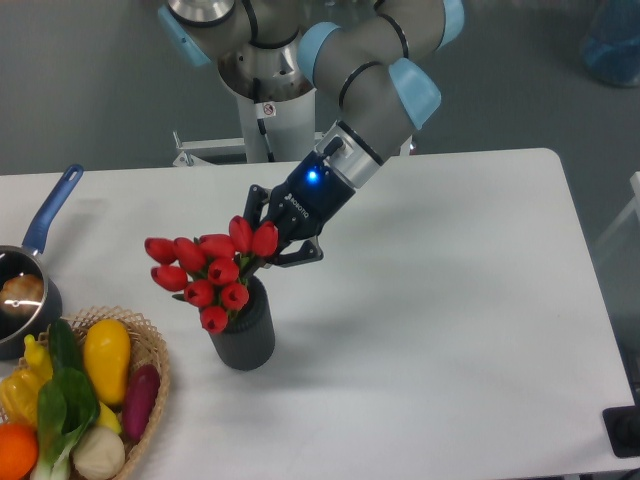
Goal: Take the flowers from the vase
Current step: 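Lift the gripped tulips up and out of the black vase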
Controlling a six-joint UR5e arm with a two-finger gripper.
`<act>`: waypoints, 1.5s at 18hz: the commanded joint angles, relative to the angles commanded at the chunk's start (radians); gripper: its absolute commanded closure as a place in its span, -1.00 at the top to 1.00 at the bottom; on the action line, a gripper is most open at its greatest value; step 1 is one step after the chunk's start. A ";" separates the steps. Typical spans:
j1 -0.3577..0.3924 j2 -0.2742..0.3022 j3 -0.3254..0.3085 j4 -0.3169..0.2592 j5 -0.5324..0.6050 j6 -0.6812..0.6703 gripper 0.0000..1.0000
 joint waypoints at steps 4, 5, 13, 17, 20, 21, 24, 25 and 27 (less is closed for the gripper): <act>0.014 0.041 0.029 0.000 -0.060 -0.073 -1.00; 0.014 0.052 0.043 0.000 -0.066 -0.106 -1.00; 0.048 0.081 0.185 0.002 -0.164 -0.287 -1.00; 0.080 0.080 0.244 0.002 -0.189 -0.341 -1.00; 0.106 0.074 0.276 0.003 -0.189 -0.344 -1.00; 0.127 0.071 0.288 0.003 -0.189 -0.342 -1.00; 0.204 0.049 0.295 0.008 -0.167 -0.324 -1.00; 0.216 0.042 0.296 0.014 -0.134 -0.312 -1.00; 0.250 0.037 0.295 0.009 0.033 -0.305 -1.00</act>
